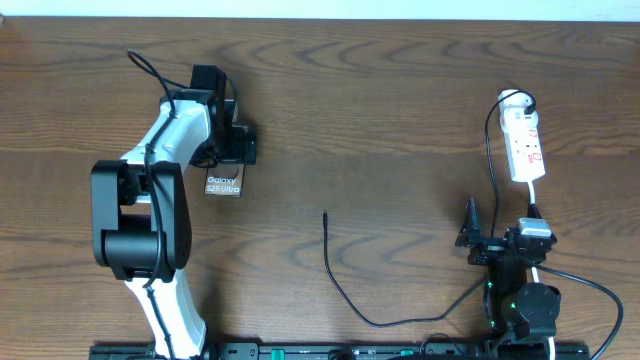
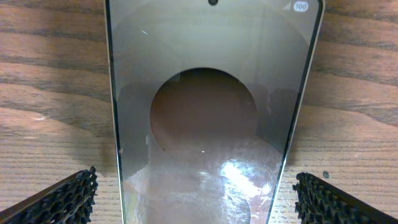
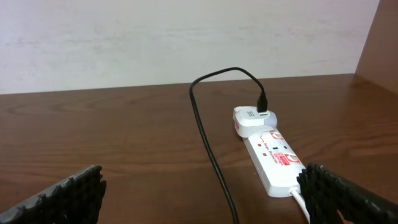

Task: Plug charger to phone and switch on socket
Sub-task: 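Close the left gripper on the phone's long edges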

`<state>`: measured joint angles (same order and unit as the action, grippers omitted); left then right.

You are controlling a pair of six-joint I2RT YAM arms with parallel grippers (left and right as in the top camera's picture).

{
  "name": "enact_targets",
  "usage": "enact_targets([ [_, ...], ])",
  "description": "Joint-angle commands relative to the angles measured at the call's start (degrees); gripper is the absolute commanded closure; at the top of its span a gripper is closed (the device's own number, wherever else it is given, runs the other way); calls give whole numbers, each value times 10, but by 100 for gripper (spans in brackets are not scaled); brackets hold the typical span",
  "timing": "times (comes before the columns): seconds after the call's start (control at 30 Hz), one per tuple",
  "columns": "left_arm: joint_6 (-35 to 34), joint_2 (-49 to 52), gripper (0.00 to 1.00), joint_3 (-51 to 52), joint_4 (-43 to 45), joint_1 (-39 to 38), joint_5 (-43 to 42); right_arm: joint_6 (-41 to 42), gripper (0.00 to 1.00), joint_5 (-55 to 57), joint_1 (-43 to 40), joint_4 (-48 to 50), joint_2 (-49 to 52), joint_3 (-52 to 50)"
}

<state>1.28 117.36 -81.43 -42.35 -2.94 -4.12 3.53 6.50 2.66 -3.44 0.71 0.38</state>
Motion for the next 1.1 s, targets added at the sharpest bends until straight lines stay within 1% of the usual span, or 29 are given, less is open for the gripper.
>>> enact_targets([
  [0.0,-6,4,0,3,0,1,7,7,1,8,4,-2,-3,-1],
  [0.2,-4,4,0,4,-3,1,7,7,1,8,4,-2,-3,-1],
  [0.37,15,4,0,4,-4,1,7,7,1,8,4,-2,-3,-1],
  [0.67,17,5,0,9,-4,1,7,7,1,9,4,-2,-3,-1],
  [1.07,26,32,0,13,-3,1,7,7,1,8,4,-2,-3,-1],
])
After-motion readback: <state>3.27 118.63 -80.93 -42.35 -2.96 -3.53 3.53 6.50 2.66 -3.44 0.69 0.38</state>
